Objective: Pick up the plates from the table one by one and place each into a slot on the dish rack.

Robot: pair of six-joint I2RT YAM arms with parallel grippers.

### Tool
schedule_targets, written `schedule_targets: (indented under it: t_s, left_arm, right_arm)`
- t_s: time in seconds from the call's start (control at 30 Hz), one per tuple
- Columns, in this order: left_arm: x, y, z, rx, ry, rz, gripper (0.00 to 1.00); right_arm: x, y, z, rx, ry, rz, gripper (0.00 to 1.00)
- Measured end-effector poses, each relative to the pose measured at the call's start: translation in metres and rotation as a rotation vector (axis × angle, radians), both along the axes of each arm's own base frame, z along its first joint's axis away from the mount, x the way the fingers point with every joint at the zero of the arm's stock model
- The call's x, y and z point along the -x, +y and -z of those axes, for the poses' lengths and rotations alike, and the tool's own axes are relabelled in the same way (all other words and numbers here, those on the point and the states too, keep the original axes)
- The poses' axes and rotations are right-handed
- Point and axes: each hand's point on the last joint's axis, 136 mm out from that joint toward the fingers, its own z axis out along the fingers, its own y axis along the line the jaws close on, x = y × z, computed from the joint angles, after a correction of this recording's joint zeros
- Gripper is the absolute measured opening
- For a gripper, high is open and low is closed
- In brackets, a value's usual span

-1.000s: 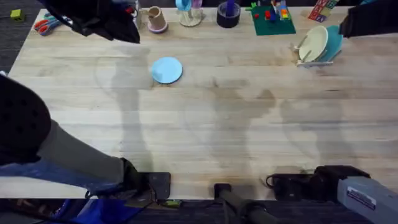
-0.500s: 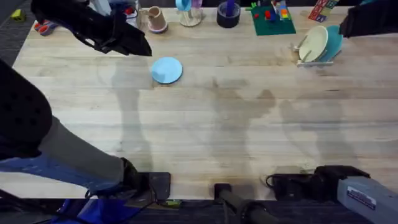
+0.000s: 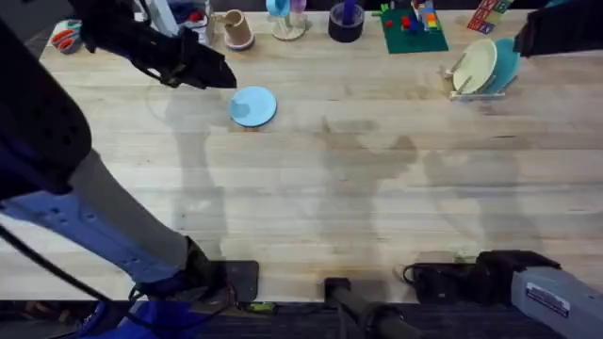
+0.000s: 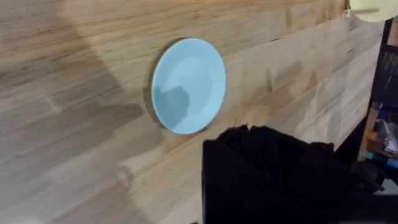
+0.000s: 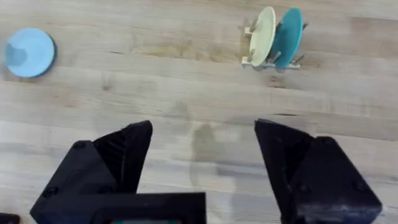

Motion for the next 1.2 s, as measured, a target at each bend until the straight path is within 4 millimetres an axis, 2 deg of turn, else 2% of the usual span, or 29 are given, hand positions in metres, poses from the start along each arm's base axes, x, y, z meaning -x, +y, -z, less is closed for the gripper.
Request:
schedule_targets:
  t_s: [0.33,0.37,0.4,0.53,0.9,1.2]
  left_arm:
    - [-0.014,0.002,0.042,0.027,0.046,-0.001,0.042]
    - [-0.015,0.002,0.049,0.032,0.053,-0.001,0.041]
    - [-0.017,0.002,0.067,0.051,0.082,-0.002,0.042]
    - [-0.020,0.000,0.090,0.076,0.111,-0.006,0.042]
    - [-0.028,-0.007,0.093,0.220,0.119,-0.041,0.041]
    - [-0.029,-0.009,0.093,0.253,0.124,-0.049,0.041]
  right_arm:
    - [0.000,0.000,0.000,0.000,0.000,0.000,0.995]
    - [0.000,0.000,0.000,0.000,0.000,0.000,0.995]
    - [0.000,0.000,0.000,0.000,0.000,0.000,0.995]
    - [0.000,0.000,0.000,0.000,0.000,0.000,0.995]
    - [0.000,0.000,0.000,0.000,0.000,0.000,0.995]
    - [0.000,0.000,0.000,0.000,0.000,0.000,0.995]
